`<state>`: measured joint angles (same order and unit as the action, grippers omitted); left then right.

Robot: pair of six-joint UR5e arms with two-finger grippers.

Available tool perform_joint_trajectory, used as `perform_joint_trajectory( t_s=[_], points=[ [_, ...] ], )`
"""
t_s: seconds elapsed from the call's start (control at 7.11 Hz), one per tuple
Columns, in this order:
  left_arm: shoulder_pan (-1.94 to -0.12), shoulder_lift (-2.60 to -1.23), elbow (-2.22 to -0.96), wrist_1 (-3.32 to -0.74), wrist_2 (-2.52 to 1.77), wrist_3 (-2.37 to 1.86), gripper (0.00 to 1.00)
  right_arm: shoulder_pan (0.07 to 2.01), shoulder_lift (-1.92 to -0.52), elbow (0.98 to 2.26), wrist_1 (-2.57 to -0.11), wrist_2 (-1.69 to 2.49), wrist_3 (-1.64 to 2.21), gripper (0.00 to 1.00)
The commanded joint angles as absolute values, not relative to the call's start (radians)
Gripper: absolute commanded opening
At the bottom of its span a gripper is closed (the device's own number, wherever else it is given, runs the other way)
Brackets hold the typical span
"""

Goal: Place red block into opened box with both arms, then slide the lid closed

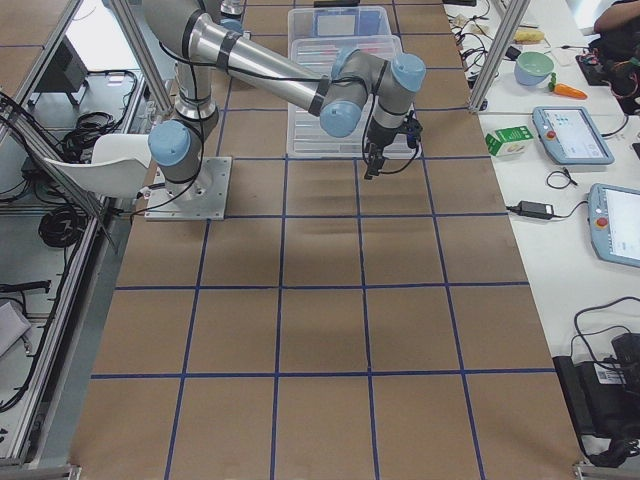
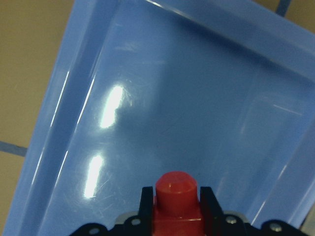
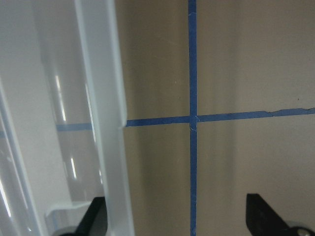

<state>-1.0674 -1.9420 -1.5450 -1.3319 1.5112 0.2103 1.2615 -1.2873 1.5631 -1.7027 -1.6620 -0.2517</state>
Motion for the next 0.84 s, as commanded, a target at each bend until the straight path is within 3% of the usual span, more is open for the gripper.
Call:
perform_joint_trajectory(
  t_s=[0.0, 0.42, 0.7],
  points=[
    [-1.104, -1.840, -1.482, -1.480, 1.512, 0.210, 0.10, 1.262, -1.305, 1.555, -1.686, -1.660, -0.250, 1.00],
    [-1.194, -1.669, -1.483, -1.568, 1.528, 0.204, 0.11, 1.267, -1.377, 1.555, -1.632, -1.649, -0.250, 1.00],
    [-1.400, -1.687, -1.528, -1.521, 1.554, 0.225, 0.11, 1.267, -1.469, 1.548, -1.539, -1.651, -0.250, 1.00]
  ],
)
